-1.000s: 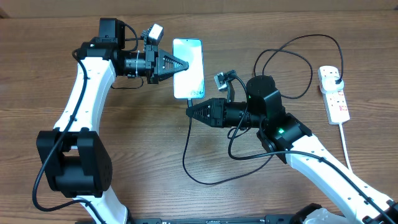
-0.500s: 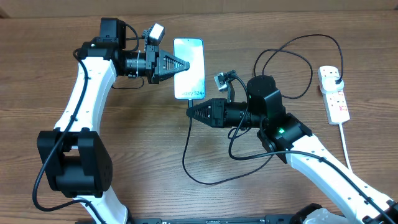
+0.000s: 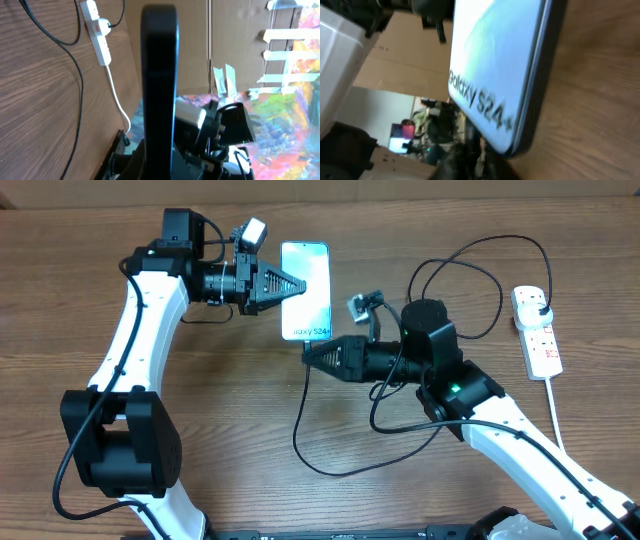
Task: Plug charger to phone and switch on socket
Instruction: 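Open the right gripper and pull it back from the plugged cable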
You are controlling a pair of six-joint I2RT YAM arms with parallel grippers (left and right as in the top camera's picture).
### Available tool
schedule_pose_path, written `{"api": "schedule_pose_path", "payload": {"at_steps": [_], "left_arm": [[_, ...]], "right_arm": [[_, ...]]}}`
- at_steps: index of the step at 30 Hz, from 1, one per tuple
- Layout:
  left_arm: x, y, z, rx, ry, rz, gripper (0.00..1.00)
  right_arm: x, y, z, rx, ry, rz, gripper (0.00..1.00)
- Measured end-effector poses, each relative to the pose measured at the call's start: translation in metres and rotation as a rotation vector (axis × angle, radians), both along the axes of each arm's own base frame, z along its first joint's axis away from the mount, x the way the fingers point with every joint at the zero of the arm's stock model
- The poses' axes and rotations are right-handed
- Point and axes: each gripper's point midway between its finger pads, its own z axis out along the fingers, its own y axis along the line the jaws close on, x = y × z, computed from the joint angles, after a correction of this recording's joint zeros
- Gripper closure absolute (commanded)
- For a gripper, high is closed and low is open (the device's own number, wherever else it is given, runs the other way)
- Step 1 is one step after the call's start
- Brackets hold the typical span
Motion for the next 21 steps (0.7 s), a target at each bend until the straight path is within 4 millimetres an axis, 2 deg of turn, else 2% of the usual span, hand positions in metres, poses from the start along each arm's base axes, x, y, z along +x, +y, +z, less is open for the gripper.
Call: {"api": "schedule_pose_path", "payload": {"at_steps": [2, 5, 13, 21], "left_arm": [[0.0, -0.002, 0.0, 0.0, -0.013, -0.005, 0.96], [0.002, -0.001, -0.003, 0.017, -0.021, 0.003, 0.96], [0.014, 0.014, -0.022, 0.132, -0.024, 0.071, 0.95], [0.02, 0.026, -0.051, 0.308, -0.007, 0.125, 0.96]], "right_arm": [[0.011, -0.009, -0.003, -0.014, -0.001, -0.051, 0.64], [0.019, -0.016, -0.007, -0.034, 0.003, -0.095, 0.55], [0.023, -0.02, -0.014, -0.062, 0.019, -0.128, 0.37], [0.019, -0.025, -0.03, -0.123, 0.044, -0.128, 0.31]]}}
